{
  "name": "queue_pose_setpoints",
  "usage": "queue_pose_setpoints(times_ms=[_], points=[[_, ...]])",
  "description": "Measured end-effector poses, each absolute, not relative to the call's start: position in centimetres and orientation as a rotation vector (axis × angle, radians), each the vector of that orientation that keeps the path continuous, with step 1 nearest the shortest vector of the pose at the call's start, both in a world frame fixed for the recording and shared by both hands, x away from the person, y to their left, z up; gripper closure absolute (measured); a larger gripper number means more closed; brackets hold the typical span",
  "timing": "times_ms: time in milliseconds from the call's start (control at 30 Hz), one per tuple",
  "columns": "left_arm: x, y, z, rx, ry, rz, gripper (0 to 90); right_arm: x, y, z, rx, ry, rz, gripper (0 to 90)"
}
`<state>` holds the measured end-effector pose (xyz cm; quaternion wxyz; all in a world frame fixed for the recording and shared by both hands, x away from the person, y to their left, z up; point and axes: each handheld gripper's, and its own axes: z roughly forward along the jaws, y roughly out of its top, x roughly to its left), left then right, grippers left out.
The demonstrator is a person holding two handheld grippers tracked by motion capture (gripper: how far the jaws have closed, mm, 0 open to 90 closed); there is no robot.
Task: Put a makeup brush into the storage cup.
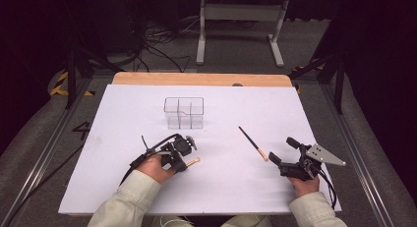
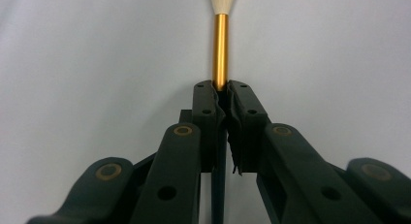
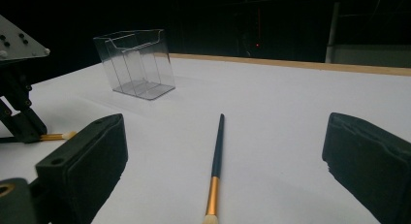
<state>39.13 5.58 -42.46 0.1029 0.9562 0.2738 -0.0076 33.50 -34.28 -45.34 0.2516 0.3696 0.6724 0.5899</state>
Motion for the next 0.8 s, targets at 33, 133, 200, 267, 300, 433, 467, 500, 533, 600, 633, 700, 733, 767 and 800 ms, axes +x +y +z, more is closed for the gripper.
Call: queue_pose_setpoints(times_ms=[33, 133, 200, 267, 300, 433, 467, 500, 533, 600, 633, 700, 733, 767, 800], points=[[39.1, 5.5, -42.5, 2.829, 0.803, -0.017, 82.4, 33.5, -34.3, -45.3, 1.005, 1.83, 1.604, 2.7], [39.1, 5.2, -42.4, 2.85, 0.799, -0.002, 82.4, 33.5, -34.3, -45.3, 1.005, 1.83, 1.604, 2.7], [39.1, 5.2, -42.4, 2.855, 0.797, -0.001, 82.4, 33.5, -34.3, -45.3, 1.006, 1.83, 1.605, 2.7], [39.0, 5.1, -42.4, 2.857, 0.793, 0.005, 82.5, 33.5, -34.3, -45.3, 1.006, 1.83, 1.605, 2.7], [39.0, 5.1, -42.4, 2.859, 0.79, 0.009, 82.5, 33.5, -34.3, -45.3, 1.006, 1.83, 1.605, 2.7], [39.0, 5.1, -42.4, 2.859, 0.794, 0.012, 82.8, 33.5, -34.3, -45.3, 1.007, 1.83, 1.605, 2.7], [39.0, 5.1, -42.3, 2.861, 0.797, 0.007, 82.8, 33.5, -34.3, -45.3, 1.007, 1.83, 1.605, 2.7], [39.0, 5.1, -42.3, 2.858, 0.797, 0.006, 82.9, 33.5, -34.3, -45.3, 1.006, 1.83, 1.605, 2.7], [39.0, 5.1, -42.3, 2.863, 0.794, 0.007, 82.9, 33.5, -34.3, -45.3, 1.007, 1.83, 1.605, 2.7], [39.0, 5.1, -42.2, 2.864, 0.784, 0.012, 82.9, 33.5, -34.3, -45.3, 1.007, 1.83, 1.606, 2.7], [38.9, 5.1, -42.2, 2.854, 0.788, 0.018, 82.9, 33.5, -34.3, -45.3, 1.007, 1.832, 1.607, 2.7], [38.9, 5.3, -41.7, 2.846, 0.777, 0.017, 83.0, 33.5, -34.3, -45.3, 1.007, 1.83, 1.606, 2.7], [38.9, 5.3, -41.7, 2.846, 0.777, 0.017, 83.0, 33.5, -34.3, -45.3, 1.007, 1.83, 1.606, 2.7], [38.7, 5.5, -41.1, 2.826, 0.771, 0.018, 83.0, 33.5, -34.3, -45.3, 1.008, 1.83, 1.605, 2.7], [38.7, 5.5, -41.1, 2.826, 0.771, 0.018, 83.0, 33.5, -34.3, -45.3, 1.008, 1.83, 1.605, 2.7]])
